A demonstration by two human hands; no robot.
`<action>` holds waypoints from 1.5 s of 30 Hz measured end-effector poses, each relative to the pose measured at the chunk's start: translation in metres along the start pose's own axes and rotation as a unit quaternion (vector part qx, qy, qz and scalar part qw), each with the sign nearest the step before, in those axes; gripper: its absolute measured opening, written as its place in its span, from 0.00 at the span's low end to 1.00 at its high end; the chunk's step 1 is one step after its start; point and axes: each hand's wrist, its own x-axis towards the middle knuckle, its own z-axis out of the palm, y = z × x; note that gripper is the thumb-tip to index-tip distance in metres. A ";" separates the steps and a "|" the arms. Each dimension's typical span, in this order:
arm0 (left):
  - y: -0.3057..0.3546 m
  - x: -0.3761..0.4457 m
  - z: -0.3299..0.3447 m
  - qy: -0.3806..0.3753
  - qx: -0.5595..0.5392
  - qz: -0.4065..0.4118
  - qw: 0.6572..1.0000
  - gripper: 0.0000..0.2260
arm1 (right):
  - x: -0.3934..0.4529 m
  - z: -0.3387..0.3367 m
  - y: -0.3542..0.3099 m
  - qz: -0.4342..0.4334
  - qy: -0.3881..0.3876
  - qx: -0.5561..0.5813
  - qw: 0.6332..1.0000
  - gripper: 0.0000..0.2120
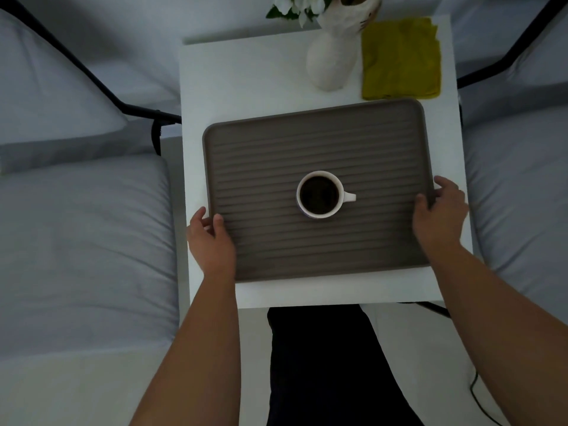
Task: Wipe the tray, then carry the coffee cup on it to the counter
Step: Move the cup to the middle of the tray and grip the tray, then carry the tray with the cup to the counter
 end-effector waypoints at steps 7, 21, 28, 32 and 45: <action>0.000 0.010 0.002 0.002 0.045 0.028 0.999 0.16 | 0.002 0.001 0.002 0.043 0.022 0.038 0.998 0.17; 0.071 -0.020 -0.058 -0.078 0.042 0.106 0.990 0.15 | -0.061 -0.086 0.002 0.094 0.082 0.098 0.987 0.18; 0.132 -0.038 -0.095 -0.198 0.064 0.223 0.952 0.16 | -0.125 -0.154 0.007 0.197 0.156 0.130 0.959 0.22; 0.172 -0.055 -0.108 -0.258 0.077 0.273 0.924 0.15 | -0.176 -0.186 0.009 0.250 0.200 0.161 0.933 0.16; 0.281 -0.190 -0.119 -0.406 0.127 0.461 0.779 0.16 | -0.374 -0.287 0.024 0.373 0.349 0.236 0.827 0.16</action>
